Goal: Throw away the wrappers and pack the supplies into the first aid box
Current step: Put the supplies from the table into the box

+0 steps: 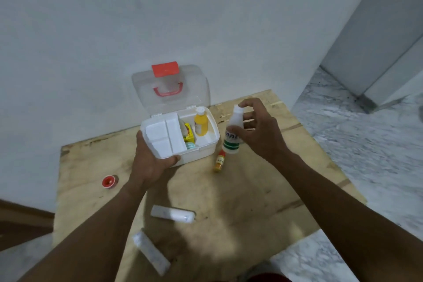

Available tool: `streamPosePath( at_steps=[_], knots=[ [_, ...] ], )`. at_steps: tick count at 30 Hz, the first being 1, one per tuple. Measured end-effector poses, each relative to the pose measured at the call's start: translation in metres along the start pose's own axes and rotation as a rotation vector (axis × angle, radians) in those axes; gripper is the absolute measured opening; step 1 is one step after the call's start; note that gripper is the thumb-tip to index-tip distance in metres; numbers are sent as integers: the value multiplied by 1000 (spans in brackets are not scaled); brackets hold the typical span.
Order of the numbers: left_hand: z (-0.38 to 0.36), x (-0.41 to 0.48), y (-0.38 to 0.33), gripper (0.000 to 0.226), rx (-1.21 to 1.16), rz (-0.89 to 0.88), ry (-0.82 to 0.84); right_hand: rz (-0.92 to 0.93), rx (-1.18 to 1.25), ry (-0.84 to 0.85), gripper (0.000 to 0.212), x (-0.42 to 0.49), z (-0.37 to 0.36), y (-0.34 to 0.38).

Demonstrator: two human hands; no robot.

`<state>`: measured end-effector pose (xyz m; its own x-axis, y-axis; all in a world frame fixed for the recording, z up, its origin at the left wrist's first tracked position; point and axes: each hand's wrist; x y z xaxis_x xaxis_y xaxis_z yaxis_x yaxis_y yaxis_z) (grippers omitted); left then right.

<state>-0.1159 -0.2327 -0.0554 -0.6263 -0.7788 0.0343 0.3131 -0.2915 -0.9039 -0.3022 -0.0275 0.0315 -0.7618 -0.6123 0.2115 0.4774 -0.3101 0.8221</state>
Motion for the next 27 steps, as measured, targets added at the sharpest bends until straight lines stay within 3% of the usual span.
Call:
streamPosePath(
  at_steps=[7,19,27],
  knots=[
    [1,3,6,102,-18,-6,3,120,36,-129,51,1,-39,17],
    [0,-3,-10,99,-60,-25,14,174,-86,59,49,28,-84,-26],
    [-2,-5,-17,98,-67,-73,8,234,-217,18,53,37,-94,-40]
  ],
)
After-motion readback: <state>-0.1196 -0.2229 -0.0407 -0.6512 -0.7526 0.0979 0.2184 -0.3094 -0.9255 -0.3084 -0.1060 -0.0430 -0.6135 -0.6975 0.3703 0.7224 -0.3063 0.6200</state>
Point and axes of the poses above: each hand's wrist, its own x-axis towards the middle knuckle, its own z-axis out of the back of the hand, y = z × x, and after that the axes turned 2 degrees about -y, right-handed
